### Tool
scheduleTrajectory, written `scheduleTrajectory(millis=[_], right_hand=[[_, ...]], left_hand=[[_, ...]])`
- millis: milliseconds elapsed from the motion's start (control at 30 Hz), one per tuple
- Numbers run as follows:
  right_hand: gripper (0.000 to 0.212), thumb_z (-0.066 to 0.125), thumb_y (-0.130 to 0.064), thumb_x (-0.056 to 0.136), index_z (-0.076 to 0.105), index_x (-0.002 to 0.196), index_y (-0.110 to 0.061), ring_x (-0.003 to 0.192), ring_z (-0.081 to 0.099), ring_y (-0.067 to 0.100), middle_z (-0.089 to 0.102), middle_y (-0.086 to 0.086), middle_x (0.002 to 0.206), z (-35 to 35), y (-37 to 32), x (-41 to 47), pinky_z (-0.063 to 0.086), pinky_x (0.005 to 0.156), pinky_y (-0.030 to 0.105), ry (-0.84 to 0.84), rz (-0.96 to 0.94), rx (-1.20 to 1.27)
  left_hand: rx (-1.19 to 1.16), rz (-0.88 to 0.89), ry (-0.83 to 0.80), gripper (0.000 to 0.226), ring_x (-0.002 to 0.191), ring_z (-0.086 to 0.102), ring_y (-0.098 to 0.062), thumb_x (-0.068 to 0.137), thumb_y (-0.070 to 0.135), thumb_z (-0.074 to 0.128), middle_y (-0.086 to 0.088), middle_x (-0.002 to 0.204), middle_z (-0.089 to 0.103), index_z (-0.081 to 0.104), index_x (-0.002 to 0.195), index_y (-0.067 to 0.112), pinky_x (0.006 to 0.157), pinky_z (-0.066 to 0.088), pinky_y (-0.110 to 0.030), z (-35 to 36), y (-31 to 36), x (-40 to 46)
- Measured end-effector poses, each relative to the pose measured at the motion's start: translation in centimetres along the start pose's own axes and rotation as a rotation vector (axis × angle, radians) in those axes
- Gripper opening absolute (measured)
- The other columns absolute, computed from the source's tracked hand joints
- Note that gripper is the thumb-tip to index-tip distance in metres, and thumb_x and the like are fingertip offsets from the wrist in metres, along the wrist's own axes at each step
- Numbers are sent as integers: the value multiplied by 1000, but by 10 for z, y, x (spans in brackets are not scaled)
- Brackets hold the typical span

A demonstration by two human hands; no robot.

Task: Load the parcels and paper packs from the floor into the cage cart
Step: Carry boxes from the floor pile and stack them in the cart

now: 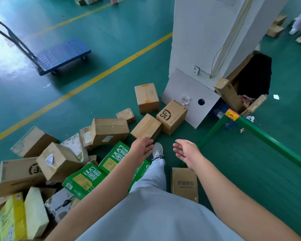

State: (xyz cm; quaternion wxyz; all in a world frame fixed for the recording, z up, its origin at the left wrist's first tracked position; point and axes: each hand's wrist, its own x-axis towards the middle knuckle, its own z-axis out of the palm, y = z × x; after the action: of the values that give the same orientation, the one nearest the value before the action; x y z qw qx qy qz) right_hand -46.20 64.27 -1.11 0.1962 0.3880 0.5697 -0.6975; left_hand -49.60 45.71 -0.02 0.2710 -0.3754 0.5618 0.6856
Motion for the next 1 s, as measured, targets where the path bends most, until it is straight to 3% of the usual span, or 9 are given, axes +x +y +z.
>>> scheduleTrajectory(millis=[67,200,400,633,1000], right_hand=[[16,57,-25,104,65,114,-17,98,69,19,72,5,112,4,-19,23,52,80,31,8,13,-41],[18,58,-26,103,66,116,-17,99,69,18,73,6,114,20,-69,84,53,84,32,40,26,-101],[17,58,-27,103,65,115,-17,103,68,19,71,6,118,61,-141,197,54,90,33,57,162,-224],[24,56,-26,104,63,124,-16,107,67,19,69,5,118,86,-201,293,53,93,34,55,238,-292],[24,55,-26,104,62,125,-15,110,66,18,68,3,118,94,-240,411,54,91,32,52,323,-412]], left_hand=[[-18,-18,-9,29,104,66,-17,106,23,52,-4,118,71,59,132,11,93,54,-35,12,15,21],[-24,-72,-53,35,122,63,-23,107,23,51,-6,132,68,57,139,11,97,51,-34,41,51,78],[-56,-174,4,35,105,67,-19,105,27,56,-6,124,71,59,136,11,106,52,-38,68,125,189],[42,-235,19,31,85,63,-14,106,26,52,-1,108,69,59,134,13,82,53,-28,89,191,282],[52,-356,67,32,106,66,-19,106,24,51,-1,116,68,57,136,15,93,54,-32,118,220,391]])
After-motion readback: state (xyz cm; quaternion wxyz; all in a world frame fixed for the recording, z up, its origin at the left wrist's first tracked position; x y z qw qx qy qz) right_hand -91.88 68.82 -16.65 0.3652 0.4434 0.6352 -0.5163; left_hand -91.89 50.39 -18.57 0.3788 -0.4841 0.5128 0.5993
